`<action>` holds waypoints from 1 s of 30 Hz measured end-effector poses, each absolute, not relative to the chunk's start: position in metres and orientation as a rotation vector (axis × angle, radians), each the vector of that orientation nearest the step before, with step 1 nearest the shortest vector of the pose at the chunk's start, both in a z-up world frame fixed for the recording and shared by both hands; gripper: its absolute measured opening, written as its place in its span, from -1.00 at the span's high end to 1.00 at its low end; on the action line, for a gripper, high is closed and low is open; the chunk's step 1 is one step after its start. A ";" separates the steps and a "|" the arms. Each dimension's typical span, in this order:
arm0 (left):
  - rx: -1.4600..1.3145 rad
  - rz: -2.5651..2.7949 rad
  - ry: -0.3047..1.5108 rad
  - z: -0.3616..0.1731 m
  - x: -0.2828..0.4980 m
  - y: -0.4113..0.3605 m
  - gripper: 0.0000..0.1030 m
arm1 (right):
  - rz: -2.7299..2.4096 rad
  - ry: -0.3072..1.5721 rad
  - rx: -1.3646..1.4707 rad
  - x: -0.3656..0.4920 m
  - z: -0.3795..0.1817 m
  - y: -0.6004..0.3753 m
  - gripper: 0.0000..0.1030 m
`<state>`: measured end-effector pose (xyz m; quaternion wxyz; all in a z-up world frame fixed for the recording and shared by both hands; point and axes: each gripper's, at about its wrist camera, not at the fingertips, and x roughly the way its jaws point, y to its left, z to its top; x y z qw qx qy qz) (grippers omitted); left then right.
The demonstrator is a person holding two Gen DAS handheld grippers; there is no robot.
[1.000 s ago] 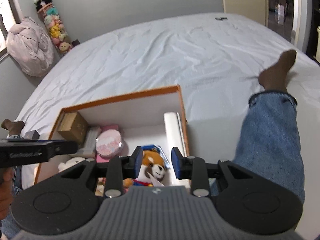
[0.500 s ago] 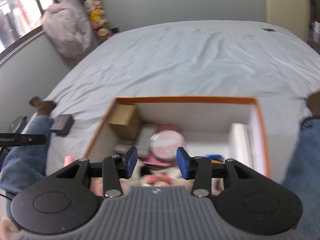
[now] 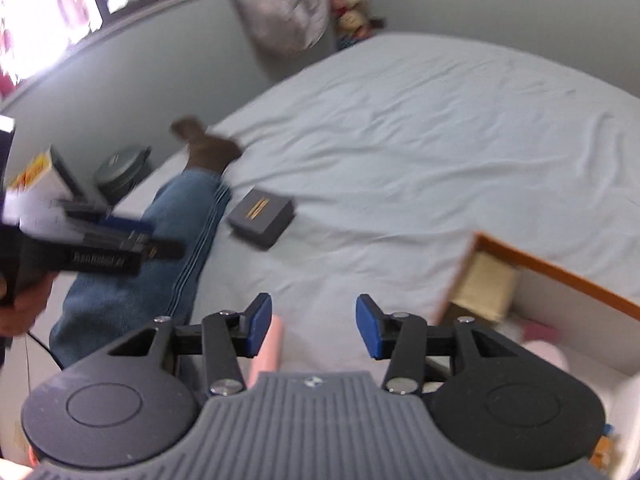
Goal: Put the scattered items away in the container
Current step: 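Grasp the black square box with the left tool while the right tool grasps the pink tube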
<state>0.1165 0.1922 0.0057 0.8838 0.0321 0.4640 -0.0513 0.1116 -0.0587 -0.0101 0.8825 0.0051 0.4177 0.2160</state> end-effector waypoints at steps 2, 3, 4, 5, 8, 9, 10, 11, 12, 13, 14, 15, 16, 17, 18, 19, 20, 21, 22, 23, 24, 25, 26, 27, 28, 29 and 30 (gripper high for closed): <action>0.066 -0.122 0.978 -0.001 0.129 0.198 -0.37 | 0.453 0.924 -0.016 0.125 -0.026 -0.041 0.03; 0.068 -0.130 0.991 -0.004 0.136 0.201 -0.38 | 0.454 0.961 -0.024 0.133 -0.034 -0.033 0.03; 0.068 -0.137 1.009 -0.008 0.144 0.204 -0.39 | 0.454 1.002 -0.024 0.140 -0.042 -0.026 0.03; 0.064 -0.138 1.025 -0.013 0.151 0.207 -0.39 | 0.453 1.038 -0.019 0.148 -0.050 -0.020 0.02; 0.060 -0.135 1.065 -0.023 0.171 0.217 -0.39 | 0.456 1.107 -0.031 0.166 -0.070 -0.002 0.00; 0.063 -0.139 1.078 -0.026 0.177 0.220 -0.39 | 0.455 1.124 -0.046 0.171 -0.077 0.004 -0.01; 0.066 -0.143 1.092 -0.029 0.182 0.223 -0.39 | 0.456 1.142 -0.056 0.173 -0.082 0.008 -0.01; 0.068 -0.145 1.102 -0.031 0.187 0.226 -0.39 | 0.455 1.163 -0.062 0.176 -0.089 0.012 -0.03; 0.068 -0.145 1.110 -0.034 0.191 0.229 -0.39 | 0.454 1.188 -0.068 0.180 -0.096 0.017 -0.04; 0.067 -0.145 1.118 -0.035 0.195 0.232 -0.39 | 0.454 1.212 -0.073 0.181 -0.102 0.019 -0.08; 0.066 -0.143 1.124 -0.037 0.198 0.235 -0.39 | 0.455 1.237 -0.081 0.184 -0.109 0.024 -0.09; 0.067 -0.140 1.126 -0.038 0.201 0.237 -0.38 | 0.456 1.257 -0.091 0.185 -0.115 0.027 -0.09; 0.069 -0.136 1.126 -0.039 0.203 0.239 -0.39 | 0.455 1.276 -0.105 0.186 -0.121 0.030 -0.09; 0.069 -0.135 1.126 -0.040 0.204 0.242 -0.39 | 0.451 1.291 -0.115 0.188 -0.127 0.032 -0.10; 0.065 -0.135 1.125 -0.041 0.206 0.244 -0.39 | 0.457 1.302 -0.111 0.189 -0.131 0.033 -0.10; 0.059 -0.135 1.125 -0.042 0.206 0.245 -0.39 | 0.463 1.312 -0.104 0.189 -0.135 0.033 -0.10; 0.052 -0.136 1.125 -0.043 0.207 0.247 -0.39 | 0.466 1.322 -0.104 0.190 -0.138 0.034 -0.09; 0.046 -0.136 1.126 -0.045 0.208 0.248 -0.39 | 0.465 1.330 -0.111 0.190 -0.140 0.036 -0.08; 0.043 -0.137 1.128 -0.046 0.209 0.249 -0.39 | 0.468 1.336 -0.116 0.191 -0.142 0.037 -0.01; 0.041 -0.138 1.130 -0.047 0.211 0.249 -0.39 | 0.481 1.338 -0.106 0.192 -0.143 0.038 0.27; 0.039 -0.138 1.133 -0.049 0.213 0.249 -0.39 | 0.494 1.347 -0.089 0.193 -0.144 0.039 0.40; 0.035 -0.139 1.136 -0.050 0.214 0.250 -0.39 | 0.488 1.356 -0.080 0.196 -0.144 0.039 0.39; 0.030 -0.140 1.139 -0.051 0.216 0.250 -0.39 | 0.484 1.355 -0.074 0.199 -0.143 0.039 0.39; 0.023 -0.141 1.142 -0.052 0.218 0.251 -0.39 | 0.487 1.344 -0.078 0.201 -0.142 0.040 0.39; 0.009 -0.141 1.147 -0.053 0.220 0.252 -0.39 | 0.487 1.331 -0.085 0.203 -0.140 0.040 0.39; -0.008 -0.139 1.153 -0.055 0.221 0.254 -0.39 | 0.479 1.321 -0.083 0.207 -0.137 0.038 0.39; -0.029 -0.137 1.160 -0.056 0.223 0.256 -0.39 | 0.474 1.311 -0.080 0.211 -0.134 0.037 0.39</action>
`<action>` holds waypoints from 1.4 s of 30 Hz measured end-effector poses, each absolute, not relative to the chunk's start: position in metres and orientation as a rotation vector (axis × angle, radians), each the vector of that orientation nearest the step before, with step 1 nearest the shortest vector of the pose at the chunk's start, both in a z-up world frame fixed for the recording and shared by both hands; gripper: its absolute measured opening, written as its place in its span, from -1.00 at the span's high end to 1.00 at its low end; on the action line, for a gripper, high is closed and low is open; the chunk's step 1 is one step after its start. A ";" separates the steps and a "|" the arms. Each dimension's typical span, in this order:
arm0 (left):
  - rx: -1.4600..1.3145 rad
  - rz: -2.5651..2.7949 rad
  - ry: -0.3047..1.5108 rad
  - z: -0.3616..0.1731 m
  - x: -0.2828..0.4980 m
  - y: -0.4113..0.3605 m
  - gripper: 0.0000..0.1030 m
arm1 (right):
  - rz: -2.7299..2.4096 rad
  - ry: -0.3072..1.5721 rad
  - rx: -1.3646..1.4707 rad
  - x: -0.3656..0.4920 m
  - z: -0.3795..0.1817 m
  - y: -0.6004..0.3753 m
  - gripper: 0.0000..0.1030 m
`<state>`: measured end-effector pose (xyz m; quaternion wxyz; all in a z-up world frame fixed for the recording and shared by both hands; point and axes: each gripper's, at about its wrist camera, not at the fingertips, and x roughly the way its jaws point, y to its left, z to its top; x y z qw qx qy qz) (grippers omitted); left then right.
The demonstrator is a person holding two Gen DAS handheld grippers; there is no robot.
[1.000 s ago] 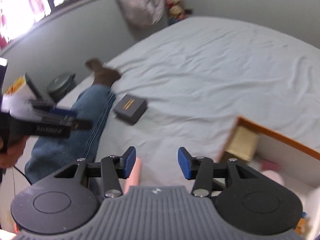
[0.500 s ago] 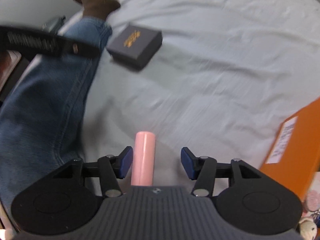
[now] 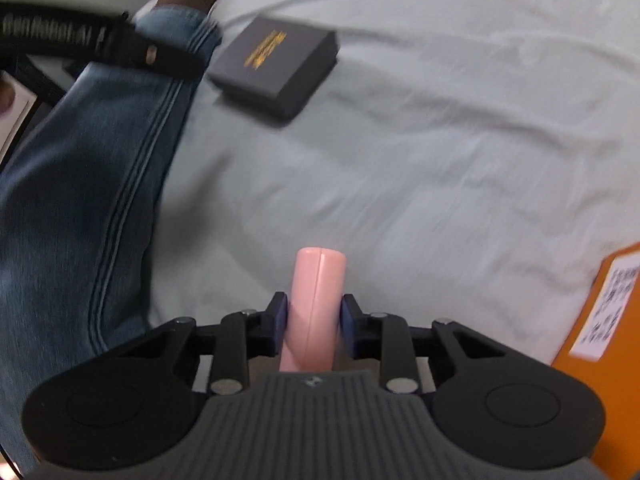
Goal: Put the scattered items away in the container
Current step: 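Grasp the black square box with the left tool while the right tool grasps the pink tube, then lift and carry the black box and pink tube over the shoebox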
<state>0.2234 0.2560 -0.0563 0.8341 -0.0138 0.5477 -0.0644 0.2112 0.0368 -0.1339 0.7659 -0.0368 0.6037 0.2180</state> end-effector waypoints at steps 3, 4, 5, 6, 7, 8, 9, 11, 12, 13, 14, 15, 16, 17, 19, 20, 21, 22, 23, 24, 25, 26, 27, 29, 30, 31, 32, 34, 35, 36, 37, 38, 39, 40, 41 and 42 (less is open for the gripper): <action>-0.106 -0.130 1.179 -0.061 0.232 0.264 -0.39 | 0.436 1.250 -0.087 0.227 -0.120 0.031 0.39; -0.125 -0.127 1.181 -0.062 0.234 0.267 -0.39 | 0.418 1.226 -0.087 0.233 -0.115 0.029 0.39; -0.142 -0.123 1.183 -0.063 0.237 0.269 -0.39 | 0.398 1.203 -0.086 0.239 -0.110 0.026 0.39; -0.151 -0.121 1.184 -0.064 0.240 0.270 -0.39 | 0.380 1.186 -0.089 0.245 -0.107 0.024 0.38; -0.157 -0.122 1.187 -0.065 0.243 0.271 -0.39 | 0.361 1.169 -0.096 0.252 -0.105 0.022 0.38; -0.161 -0.123 1.194 -0.067 0.246 0.272 -0.39 | 0.343 1.159 -0.100 0.256 -0.105 0.021 0.38; -0.162 -0.125 1.201 -0.069 0.249 0.271 -0.39 | 0.330 1.157 -0.100 0.259 -0.106 0.022 0.38; -0.161 -0.126 1.220 -0.075 0.256 0.271 -0.39 | 0.318 1.173 -0.089 0.269 -0.111 0.019 0.37; -0.160 -0.121 1.230 -0.078 0.259 0.270 -0.39 | 0.319 1.180 -0.084 0.271 -0.115 0.017 0.37; -0.160 -0.115 1.241 -0.082 0.261 0.269 -0.39 | 0.317 1.184 -0.089 0.274 -0.119 0.017 0.36; -0.163 -0.114 1.251 -0.085 0.263 0.268 -0.39 | 0.316 1.187 -0.094 0.275 -0.122 0.017 0.31; -0.168 -0.117 1.260 -0.088 0.265 0.267 -0.39 | 0.312 1.195 -0.100 0.275 -0.125 0.017 0.27; -0.173 -0.121 1.267 -0.091 0.266 0.266 -0.39 | 0.309 1.203 -0.103 0.274 -0.127 0.016 0.21; -0.173 -0.120 1.271 -0.093 0.268 0.264 -0.39 | 0.309 1.211 -0.099 0.274 -0.129 0.014 0.16; -0.167 -0.114 1.276 -0.096 0.271 0.261 -0.39 | 0.310 1.224 -0.078 0.273 -0.129 0.007 0.08; -0.171 -0.116 1.280 -0.097 0.273 0.260 -0.41 | 0.310 1.226 -0.065 0.272 -0.129 0.004 0.07; -0.180 -0.117 1.285 -0.099 0.275 0.260 -0.42 | 0.311 1.229 -0.053 0.272 -0.129 0.002 0.06; -0.192 -0.117 1.287 -0.100 0.278 0.260 -0.44 | 0.310 1.230 -0.048 0.271 -0.129 0.000 0.05; -0.200 -0.117 1.288 -0.100 0.280 0.260 -0.47 | 0.311 1.231 -0.043 0.270 -0.128 -0.001 0.03; -0.207 -0.117 1.290 -0.101 0.282 0.260 -0.49 | 0.314 1.231 -0.037 0.269 -0.128 -0.002 0.03; -0.216 -0.119 1.294 -0.103 0.284 0.260 -0.55 | 0.320 1.234 -0.031 0.268 -0.128 -0.003 0.03; -0.223 -0.122 1.300 -0.105 0.286 0.260 -0.63 | 0.325 1.236 -0.025 0.267 -0.128 -0.004 0.03; -0.229 -0.128 1.303 -0.108 0.287 0.260 -0.65 | 0.328 1.237 -0.020 0.265 -0.127 -0.004 0.02; -0.231 -0.136 1.307 -0.112 0.288 0.257 -0.78 | 0.330 1.240 -0.011 0.264 -0.128 -0.005 0.02; -0.223 -0.135 1.307 -0.113 0.288 0.255 -0.79 | 0.332 1.243 -0.006 0.264 -0.129 -0.006 0.02; -0.210 -0.132 1.308 -0.115 0.289 0.252 -0.81 | 0.332 1.247 0.000 0.264 -0.130 -0.007 0.02; -0.190 -0.126 1.315 -0.118 0.289 0.248 -0.80 | 0.331 1.251 0.003 0.264 -0.130 -0.006 0.01; -0.130 -0.112 1.328 -0.125 0.290 0.239 -0.78 | 0.327 1.259 -0.002 0.265 -0.131 -0.005 -0.03; -0.094 -0.100 1.330 -0.128 0.289 0.233 -0.76 | 0.322 1.267 -0.006 0.265 -0.132 -0.004 -0.07; -0.065 -0.086 1.326 -0.129 0.288 0.228 -0.75 | 0.318 1.276 -0.010 0.265 -0.134 -0.004 -0.09; -0.051 -0.076 1.319 -0.128 0.287 0.225 -0.74 | 0.315 1.279 -0.013 0.265 -0.134 -0.003 -0.10; -0.049 -0.077 1.311 -0.127 0.285 0.223 -0.74 | 0.315 1.280 -0.017 0.264 -0.135 -0.003 -0.10; -0.062 -0.090 1.306 -0.125 0.284 0.223 -0.74 | 0.315 1.282 -0.020 0.264 -0.135 -0.002 -0.10; -0.085 -0.103 1.303 -0.123 0.282 0.224 -0.73 | 0.316 1.285 -0.020 0.263 -0.134 -0.002 -0.10; -0.103 -0.110 1.298 -0.121 0.280 0.226 -0.73 | 0.317 1.287 -0.018 0.261 -0.134 -0.003 -0.10; -0.109 -0.110 1.290 -0.118 0.277 0.227 -0.73 | 0.319 1.291 -0.014 0.260 -0.133 -0.004 -0.10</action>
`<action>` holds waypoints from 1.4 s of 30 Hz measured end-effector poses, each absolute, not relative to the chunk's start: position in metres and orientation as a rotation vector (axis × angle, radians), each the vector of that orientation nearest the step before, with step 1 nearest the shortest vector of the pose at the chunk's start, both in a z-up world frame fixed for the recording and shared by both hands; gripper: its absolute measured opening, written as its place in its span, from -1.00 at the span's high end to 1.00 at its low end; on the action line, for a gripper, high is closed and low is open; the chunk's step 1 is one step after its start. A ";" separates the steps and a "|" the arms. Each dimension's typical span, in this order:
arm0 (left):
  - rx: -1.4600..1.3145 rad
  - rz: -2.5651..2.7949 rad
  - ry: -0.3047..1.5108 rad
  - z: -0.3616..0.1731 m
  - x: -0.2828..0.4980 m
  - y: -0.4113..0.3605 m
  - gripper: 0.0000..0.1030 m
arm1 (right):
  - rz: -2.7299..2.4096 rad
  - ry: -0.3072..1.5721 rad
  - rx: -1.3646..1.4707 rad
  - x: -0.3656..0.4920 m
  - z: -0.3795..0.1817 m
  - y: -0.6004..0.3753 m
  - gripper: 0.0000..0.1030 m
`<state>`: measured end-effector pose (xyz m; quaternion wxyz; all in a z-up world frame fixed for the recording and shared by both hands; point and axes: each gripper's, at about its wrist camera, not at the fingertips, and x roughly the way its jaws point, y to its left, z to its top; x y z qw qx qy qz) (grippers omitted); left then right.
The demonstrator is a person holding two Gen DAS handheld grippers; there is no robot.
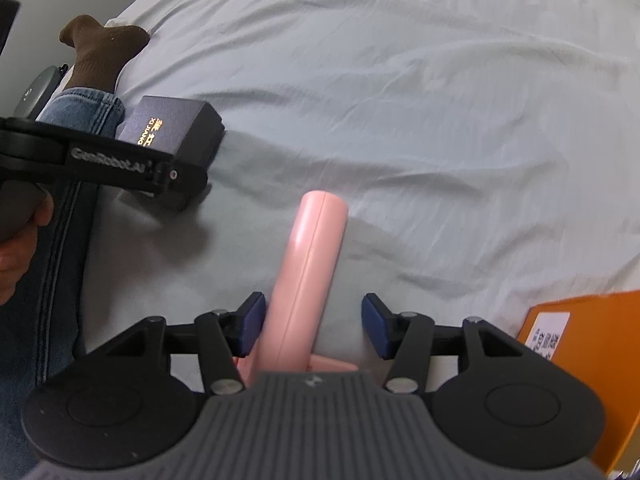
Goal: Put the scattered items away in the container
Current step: 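Lift and carry the black box and pink tube over the shoebox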
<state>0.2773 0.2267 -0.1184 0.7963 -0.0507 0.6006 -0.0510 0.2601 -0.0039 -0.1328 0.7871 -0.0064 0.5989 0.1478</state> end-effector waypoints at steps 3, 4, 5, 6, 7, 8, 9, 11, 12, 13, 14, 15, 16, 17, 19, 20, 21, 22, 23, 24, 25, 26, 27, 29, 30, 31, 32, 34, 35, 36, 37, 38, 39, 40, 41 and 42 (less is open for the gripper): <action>-0.108 -0.095 1.260 -0.111 0.268 0.228 -0.73 | 0.325 1.304 -0.009 0.255 -0.131 -0.005 -0.10; -0.114 -0.093 1.246 -0.107 0.264 0.229 -0.73 | 0.331 1.308 -0.010 0.252 -0.131 -0.004 -0.10; -0.123 -0.096 1.228 -0.103 0.258 0.230 -0.73 | 0.338 1.309 -0.013 0.249 -0.132 -0.004 -0.10; -0.130 -0.099 1.212 -0.098 0.253 0.229 -0.73 | 0.341 1.309 -0.017 0.248 -0.133 -0.003 -0.10; -0.134 -0.099 1.196 -0.093 0.248 0.228 -0.73 | 0.339 1.306 -0.019 0.247 -0.133 -0.003 -0.09; -0.138 -0.098 1.180 -0.088 0.243 0.227 -0.73 | 0.334 1.304 -0.014 0.247 -0.133 -0.003 -0.08; -0.143 -0.099 1.167 -0.083 0.239 0.228 -0.73 | 0.330 1.305 -0.005 0.248 -0.133 -0.004 -0.04; -0.161 -0.104 1.147 -0.074 0.226 0.227 -0.73 | 0.341 1.310 0.017 0.247 -0.134 -0.005 0.22; -0.170 -0.105 1.140 -0.070 0.220 0.227 -0.73 | 0.350 1.313 0.029 0.247 -0.134 -0.004 0.29; -0.179 -0.104 1.130 -0.066 0.215 0.226 -0.73 | 0.354 1.309 0.036 0.245 -0.134 -0.004 0.33; -0.184 -0.102 1.117 -0.063 0.210 0.224 -0.73 | 0.352 1.301 0.036 0.243 -0.133 -0.003 0.34; -0.186 -0.098 1.106 -0.061 0.207 0.221 -0.73 | 0.352 1.291 0.038 0.241 -0.132 -0.003 0.35; -0.186 -0.091 1.092 -0.058 0.202 0.220 -0.73 | 0.355 1.279 0.042 0.238 -0.130 -0.004 0.36; -0.187 -0.083 1.081 -0.055 0.197 0.219 -0.73 | 0.355 1.265 0.052 0.234 -0.127 -0.005 0.38; -0.193 -0.074 1.064 -0.050 0.189 0.217 -0.73 | 0.367 1.239 0.069 0.228 -0.120 -0.007 0.41; -0.199 -0.072 1.055 -0.047 0.184 0.216 -0.73 | 0.376 1.227 0.079 0.224 -0.116 -0.008 0.42; -0.201 -0.070 1.048 -0.044 0.178 0.215 -0.73 | 0.384 1.212 0.087 0.220 -0.112 -0.009 0.42; -0.200 -0.068 1.040 -0.041 0.174 0.214 -0.73 | 0.390 1.197 0.093 0.216 -0.107 -0.010 0.42; -0.197 -0.065 1.030 -0.037 0.170 0.213 -0.73 | 0.397 1.182 0.103 0.212 -0.103 -0.012 0.43; -0.194 -0.063 1.021 -0.034 0.166 0.212 -0.73 | 0.406 1.166 0.111 0.208 -0.099 -0.013 0.43; -0.191 -0.065 1.013 -0.031 0.162 0.212 -0.73 | 0.415 1.149 0.121 0.204 -0.094 -0.013 0.43; -0.188 -0.069 1.004 -0.028 0.157 0.210 -0.73 | 0.420 1.136 0.131 0.200 -0.089 -0.015 0.43; -0.183 -0.073 0.996 -0.025 0.154 0.208 -0.73 | 0.422 1.125 0.139 0.197 -0.085 -0.016 0.43; -0.167 -0.082 0.978 -0.017 0.144 0.203 -0.73 | 0.426 1.090 0.149 0.189 -0.074 -0.019 0.43; -0.158 -0.087 0.968 -0.012 0.139 0.200 -0.73 | 0.425 1.072 0.153 0.184 -0.068 -0.020 0.43; -0.150 -0.093 0.958 -0.007 0.135 0.198 -0.73 | 0.425 1.050 0.156 0.180 -0.061 -0.022 0.43; -0.145 -0.099 0.948 -0.004 0.132 0.196 -0.73 | 0.422 1.029 0.162 0.175 -0.054 -0.025 0.43; -0.137 -0.112 0.928 0.004 0.127 0.191 -0.73 | 0.423 0.994 0.174 0.167 -0.041 -0.031 0.43; -0.132 -0.119 0.916 0.010 0.124 0.188 -0.73 | 0.423 0.974 0.182 0.162 -0.033 -0.036 0.43; -0.127 -0.127 0.906 0.015 0.121 0.184 -0.73 | 0.420 0.955 0.188 0.158 -0.026 -0.040 0.43; -0.122 -0.139 0.893 0.021 0.118 0.180 -0.73 | 0.415 0.932 0.193 0.152 -0.018 -0.045 0.43; -0.117 -0.153 0.881 0.027 0.115 0.176 -0.73 | 0.409 0.910 0.198 0.147 -0.010 -0.050 0.43; -0.112 -0.167 0.871 0.032 0.113 0.171 -0.73 | 0.402 0.886 0.205 0.141 -0.002 -0.057 0.43; -0.109 -0.184 0.862 0.037 0.111 0.165 -0.73 | 0.395 0.861 0.214 0.135 0.007 -0.065 0.43; -0.106 -0.204 0.854 0.042 0.109 0.159 -0.73 | 0.386 0.840 0.224 0.129 0.015 -0.074 0.43; -0.103 -0.223 0.846 0.045 0.108 0.152 -0.73 | 0.378 0.819 0.232 0.122 0.023 -0.083 0.43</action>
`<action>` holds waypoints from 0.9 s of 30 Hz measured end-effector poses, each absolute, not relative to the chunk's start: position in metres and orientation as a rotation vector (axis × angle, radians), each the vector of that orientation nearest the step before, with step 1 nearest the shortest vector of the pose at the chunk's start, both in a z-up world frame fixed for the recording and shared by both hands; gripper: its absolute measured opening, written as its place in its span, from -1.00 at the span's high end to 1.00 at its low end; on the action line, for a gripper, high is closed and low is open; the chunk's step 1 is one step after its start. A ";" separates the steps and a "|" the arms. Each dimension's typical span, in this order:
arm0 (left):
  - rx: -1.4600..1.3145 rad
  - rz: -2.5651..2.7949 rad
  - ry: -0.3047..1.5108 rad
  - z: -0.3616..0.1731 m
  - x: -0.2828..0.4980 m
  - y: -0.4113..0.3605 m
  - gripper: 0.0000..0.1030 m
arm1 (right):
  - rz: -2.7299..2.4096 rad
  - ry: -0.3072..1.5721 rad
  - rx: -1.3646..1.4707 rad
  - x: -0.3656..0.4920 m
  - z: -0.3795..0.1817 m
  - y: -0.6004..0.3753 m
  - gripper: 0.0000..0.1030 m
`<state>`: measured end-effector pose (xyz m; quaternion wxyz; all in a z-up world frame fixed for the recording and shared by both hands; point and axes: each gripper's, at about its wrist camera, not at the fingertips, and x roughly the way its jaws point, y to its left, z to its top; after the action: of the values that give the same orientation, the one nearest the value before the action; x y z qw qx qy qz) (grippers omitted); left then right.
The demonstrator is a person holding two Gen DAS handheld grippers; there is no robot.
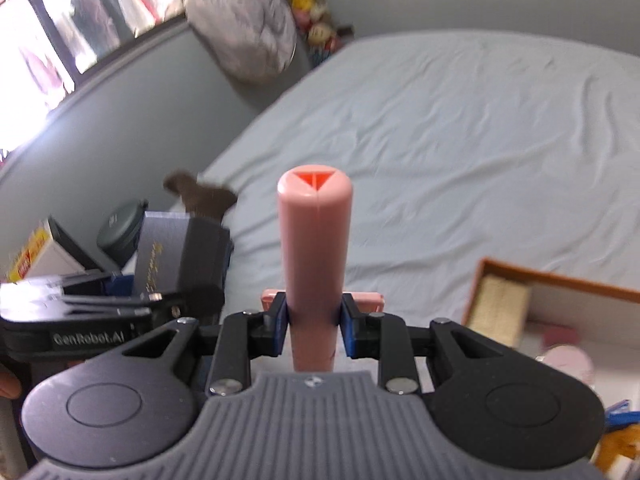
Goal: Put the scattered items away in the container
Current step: 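Lift and carry the black box and pink tube over the shoebox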
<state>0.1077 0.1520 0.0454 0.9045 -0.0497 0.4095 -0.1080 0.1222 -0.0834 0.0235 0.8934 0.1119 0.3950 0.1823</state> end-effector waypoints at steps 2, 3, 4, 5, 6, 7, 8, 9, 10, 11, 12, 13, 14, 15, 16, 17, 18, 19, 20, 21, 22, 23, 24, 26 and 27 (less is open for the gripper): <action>-0.092 -0.267 0.833 0.052 0.105 0.135 -0.73 | 0.357 0.774 0.243 0.108 0.039 -0.103 0.43; -0.087 -0.293 0.827 0.056 0.103 0.126 -0.73 | 0.342 0.754 0.246 0.101 0.047 -0.113 0.43; -0.083 -0.317 0.824 0.058 0.103 0.117 -0.73 | 0.326 0.734 0.251 0.095 0.053 -0.124 0.43; -0.080 -0.341 0.823 0.059 0.103 0.108 -0.73 | 0.309 0.718 0.256 0.090 0.058 -0.134 0.43; -0.078 -0.365 0.824 0.059 0.103 0.099 -0.73 | 0.292 0.706 0.259 0.086 0.062 -0.145 0.43; -0.076 -0.392 0.828 0.059 0.104 0.089 -0.73 | 0.270 0.695 0.261 0.081 0.065 -0.156 0.43; -0.072 -0.417 0.833 0.057 0.106 0.078 -0.73 | 0.242 0.686 0.262 0.077 0.067 -0.168 0.43; -0.066 -0.435 0.839 0.055 0.109 0.069 -0.73 | 0.217 0.683 0.261 0.076 0.068 -0.177 0.43; -0.055 -0.454 0.843 0.053 0.111 0.058 -0.73 | 0.187 0.683 0.260 0.074 0.067 -0.188 0.43; -0.046 -0.469 0.847 0.052 0.112 0.049 -0.73 | 0.153 0.685 0.264 0.073 0.064 -0.200 0.43; -0.039 -0.484 0.853 0.050 0.113 0.041 -0.73 | 0.120 0.687 0.268 0.072 0.061 -0.211 0.43; -0.035 -0.499 0.861 0.046 0.116 0.032 -0.73 | 0.091 0.688 0.271 0.071 0.057 -0.220 0.43; -0.033 -0.511 0.870 0.043 0.118 0.025 -0.73 | 0.057 0.690 0.280 0.070 0.053 -0.231 0.43; -0.029 -0.521 0.880 0.040 0.120 0.018 -0.73 | 0.027 0.693 0.294 0.070 0.048 -0.240 0.43; -0.024 -0.530 0.889 0.037 0.123 0.011 -0.73 | -0.010 0.700 0.318 0.070 0.042 -0.251 0.43; -0.017 -0.538 0.899 0.034 0.125 0.004 -0.73 | -0.041 0.706 0.339 0.070 0.035 -0.260 0.43; -0.008 -0.544 0.907 0.030 0.126 -0.002 -0.73 | -0.073 0.713 0.356 0.072 0.028 -0.268 0.43; -0.001 -0.549 0.913 0.026 0.127 -0.006 -0.73 | -0.107 0.721 0.362 0.075 0.019 -0.275 0.43; 0.003 -0.554 0.918 0.023 0.128 -0.010 -0.73 | -0.138 0.729 0.366 0.077 0.011 -0.280 0.43; 0.007 -0.558 0.924 0.021 0.131 -0.014 -0.73 | -0.161 0.734 0.368 0.079 0.004 -0.285 0.43; 0.009 -0.561 0.931 0.018 0.133 -0.018 -0.73 | -0.184 0.740 0.373 0.082 -0.004 -0.291 0.43; 0.011 -0.564 0.937 0.017 0.134 -0.022 -0.73 | -0.204 0.746 0.381 0.085 -0.011 -0.296 0.43; 0.014 -0.568 0.941 0.015 0.135 -0.025 -0.73 | -0.218 0.752 0.388 0.088 -0.018 -0.300 0.43; 0.025 -0.572 0.952 0.009 0.138 -0.031 -0.73 | -0.234 0.768 0.410 0.094 -0.028 -0.309 0.43; 0.030 -0.573 0.957 0.007 0.138 -0.033 -0.73 | -0.237 0.776 0.425 0.099 -0.035 -0.313 0.43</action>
<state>0.1383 -0.0330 0.0073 0.8484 0.0140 0.4540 -0.2718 0.0986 -0.3130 -0.0347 0.8968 0.2052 0.3748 -0.1146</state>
